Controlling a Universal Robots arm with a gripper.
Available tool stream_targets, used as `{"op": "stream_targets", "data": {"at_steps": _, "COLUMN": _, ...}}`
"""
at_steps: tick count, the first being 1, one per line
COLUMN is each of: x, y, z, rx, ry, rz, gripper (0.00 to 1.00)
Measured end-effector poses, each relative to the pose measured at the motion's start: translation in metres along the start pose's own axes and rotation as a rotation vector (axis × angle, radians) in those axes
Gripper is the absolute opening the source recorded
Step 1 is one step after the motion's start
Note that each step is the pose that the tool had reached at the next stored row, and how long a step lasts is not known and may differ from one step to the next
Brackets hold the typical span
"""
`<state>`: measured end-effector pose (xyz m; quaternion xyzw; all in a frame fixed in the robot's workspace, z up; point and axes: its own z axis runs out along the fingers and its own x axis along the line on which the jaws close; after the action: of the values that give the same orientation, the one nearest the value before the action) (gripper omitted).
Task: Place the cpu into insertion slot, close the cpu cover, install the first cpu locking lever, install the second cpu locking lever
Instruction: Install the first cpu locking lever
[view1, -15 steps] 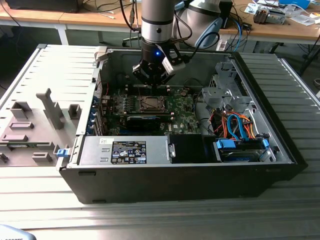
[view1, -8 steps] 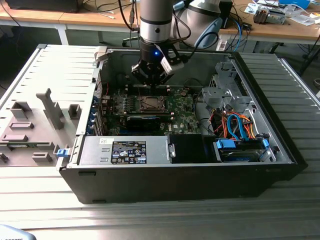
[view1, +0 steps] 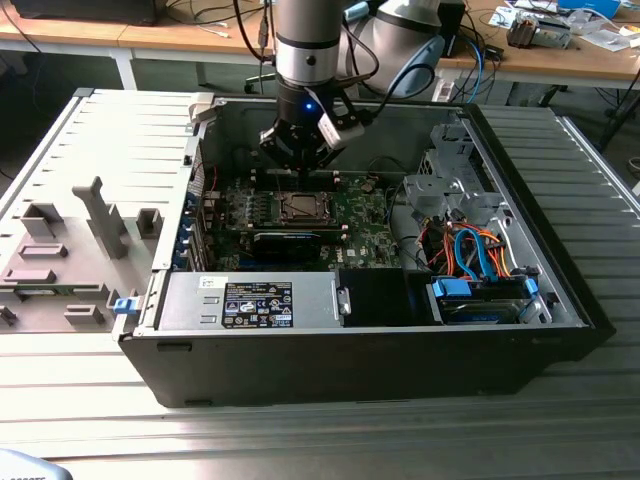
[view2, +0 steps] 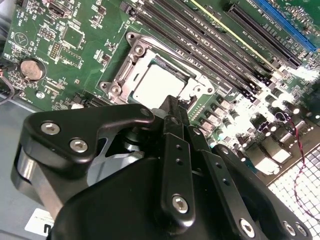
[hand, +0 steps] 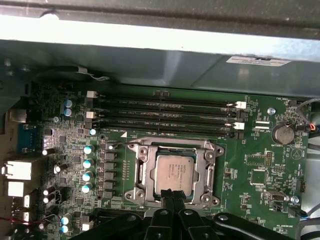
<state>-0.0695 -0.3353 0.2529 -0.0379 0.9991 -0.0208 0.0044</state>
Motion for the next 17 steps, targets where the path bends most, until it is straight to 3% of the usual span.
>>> {"op": "stream_targets", "data": {"at_steps": 17, "x": 0.0082, "y": 0.0006, "z": 0.0, "rx": 0.0, "ry": 0.0, "rz": 0.0, "gripper": 0.11}}
